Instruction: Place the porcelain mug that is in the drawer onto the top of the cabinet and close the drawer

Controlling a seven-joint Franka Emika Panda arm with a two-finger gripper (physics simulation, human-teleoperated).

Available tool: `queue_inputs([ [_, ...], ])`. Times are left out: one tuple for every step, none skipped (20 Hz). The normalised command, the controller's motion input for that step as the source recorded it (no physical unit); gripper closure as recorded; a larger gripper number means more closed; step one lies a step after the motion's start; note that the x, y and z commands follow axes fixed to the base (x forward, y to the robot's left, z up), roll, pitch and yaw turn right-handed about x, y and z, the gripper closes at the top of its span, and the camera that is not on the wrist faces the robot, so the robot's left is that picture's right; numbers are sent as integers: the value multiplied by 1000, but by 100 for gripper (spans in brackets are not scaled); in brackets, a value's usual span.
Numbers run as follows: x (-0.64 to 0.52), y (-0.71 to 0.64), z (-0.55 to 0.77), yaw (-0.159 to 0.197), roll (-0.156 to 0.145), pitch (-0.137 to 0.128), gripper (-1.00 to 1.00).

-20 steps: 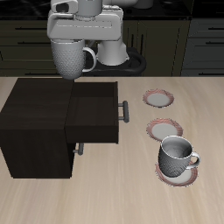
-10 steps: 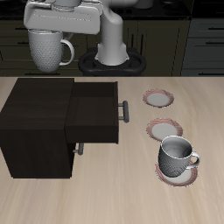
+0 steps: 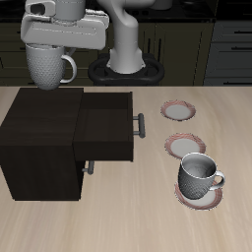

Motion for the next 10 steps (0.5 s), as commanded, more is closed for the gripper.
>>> queue_inputs([
  [64,35,-284,10,30,26,100],
  [-139,207,41,0,0,0,100],
  [299,-303,-550,-71,-77,61,100],
  [-39,107,-321,-11,27,26,100],
  [54,-111,-232,-35,-40,18,100],
  [74,-74,-241,-20,7,33,100],
  [83,-177,-177,-8,-91,14,100],
  [57,-145,-180,-41,-3,28,100],
  [11,72,-165,-28,9,36,100],
  [10,66,-131,16,2,8,100],
])
